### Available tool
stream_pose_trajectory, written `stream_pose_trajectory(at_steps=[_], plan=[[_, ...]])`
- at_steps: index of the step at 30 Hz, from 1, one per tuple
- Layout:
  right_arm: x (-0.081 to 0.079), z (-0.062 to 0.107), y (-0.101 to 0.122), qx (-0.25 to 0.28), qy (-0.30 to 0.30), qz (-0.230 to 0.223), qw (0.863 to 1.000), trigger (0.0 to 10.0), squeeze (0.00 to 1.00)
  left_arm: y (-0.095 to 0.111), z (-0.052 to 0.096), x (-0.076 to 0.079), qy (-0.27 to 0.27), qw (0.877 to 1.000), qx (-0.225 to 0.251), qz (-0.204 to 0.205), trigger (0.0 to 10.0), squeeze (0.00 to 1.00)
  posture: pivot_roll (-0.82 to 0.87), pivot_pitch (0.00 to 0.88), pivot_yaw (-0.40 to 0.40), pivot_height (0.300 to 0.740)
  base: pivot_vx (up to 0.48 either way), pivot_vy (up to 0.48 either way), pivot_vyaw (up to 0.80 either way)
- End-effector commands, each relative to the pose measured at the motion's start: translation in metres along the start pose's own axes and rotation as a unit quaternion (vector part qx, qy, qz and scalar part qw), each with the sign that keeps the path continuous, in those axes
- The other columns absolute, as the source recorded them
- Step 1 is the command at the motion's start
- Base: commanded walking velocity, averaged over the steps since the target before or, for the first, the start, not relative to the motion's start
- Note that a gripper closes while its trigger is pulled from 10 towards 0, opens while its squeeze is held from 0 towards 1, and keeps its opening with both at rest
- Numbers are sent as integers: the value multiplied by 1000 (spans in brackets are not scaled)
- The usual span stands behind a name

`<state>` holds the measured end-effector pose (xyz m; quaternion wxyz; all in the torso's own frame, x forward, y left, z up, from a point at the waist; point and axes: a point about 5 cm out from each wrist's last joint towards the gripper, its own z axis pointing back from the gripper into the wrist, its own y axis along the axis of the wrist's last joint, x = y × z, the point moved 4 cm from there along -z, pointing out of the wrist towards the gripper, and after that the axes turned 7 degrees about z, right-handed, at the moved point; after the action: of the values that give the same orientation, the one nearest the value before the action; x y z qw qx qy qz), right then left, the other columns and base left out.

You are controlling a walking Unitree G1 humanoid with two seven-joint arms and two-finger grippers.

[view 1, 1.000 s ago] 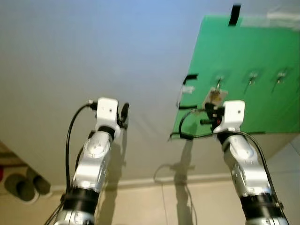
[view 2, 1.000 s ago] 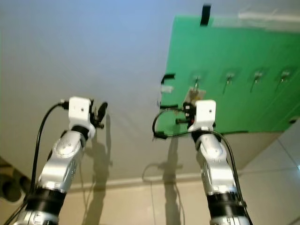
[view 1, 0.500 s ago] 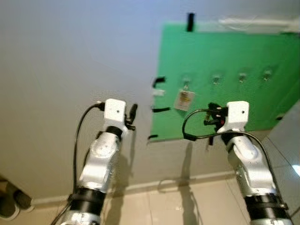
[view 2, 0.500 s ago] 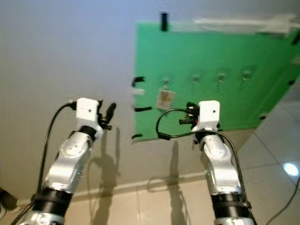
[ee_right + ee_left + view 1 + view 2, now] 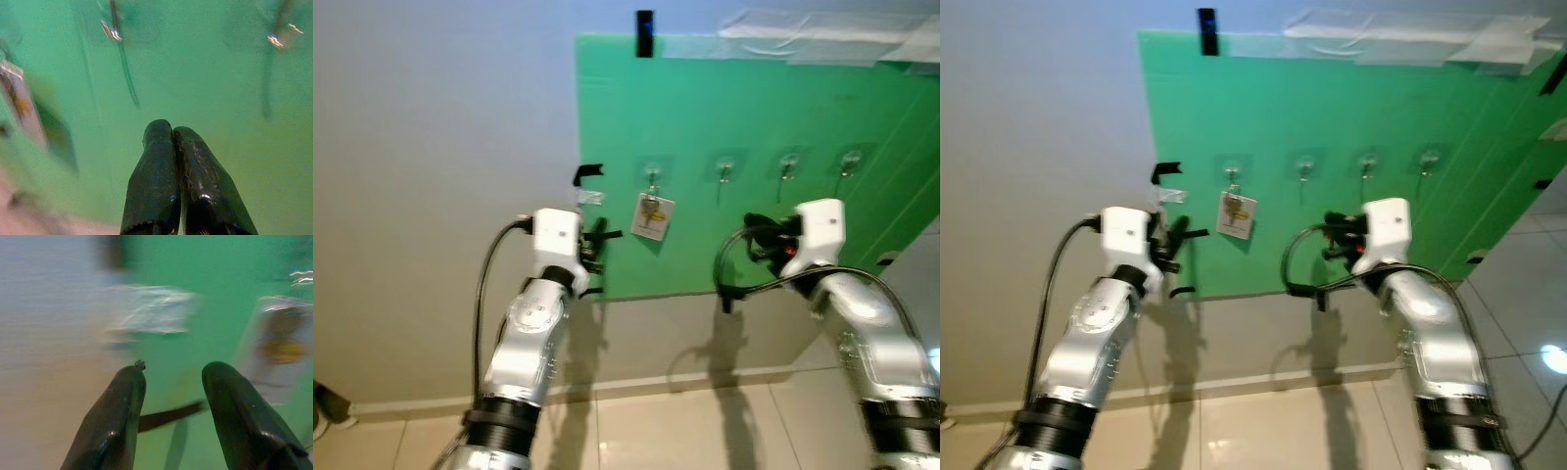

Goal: Hang keys on a hook

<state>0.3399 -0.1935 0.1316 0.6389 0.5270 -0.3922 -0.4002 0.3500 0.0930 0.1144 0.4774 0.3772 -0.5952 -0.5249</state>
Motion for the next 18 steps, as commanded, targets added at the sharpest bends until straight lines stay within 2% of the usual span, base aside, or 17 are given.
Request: stream_pose_trajectory(at_steps=[1,3,8,10,14,18], plan=[[-8,2,25,34,60,-30,997,10000,0,4,2,-12,11,1000,4,1,10000,0,-12,0,-7,740,0,0,0],[-6,2,28,40,60,-35,997,10000,0,4,1,-12,11,1000,4,0,10000,0,-12,0,-7,740,0,0,0],[-6,7,57,103,97,-110,984,10000,0,5,-1,-10,5,1000,3,4,10000,0,-17,0,7,740,0,0,0],[-8,11,66,125,122,-156,972,10000,0,5,-1,-9,0,1000,0,1,10000,0,-15,0,17,740,0,0,0],[-2,16,76,153,130,-218,955,10000,0,6,-3,-10,-4,1000,-1,-2,10000,0,-12,0,24,740,0,0,0],[6,15,78,166,117,-242,949,10000,0,8,-5,-10,-8,1000,0,-6,10000,0,-11,0,32,740,0,0,0]])
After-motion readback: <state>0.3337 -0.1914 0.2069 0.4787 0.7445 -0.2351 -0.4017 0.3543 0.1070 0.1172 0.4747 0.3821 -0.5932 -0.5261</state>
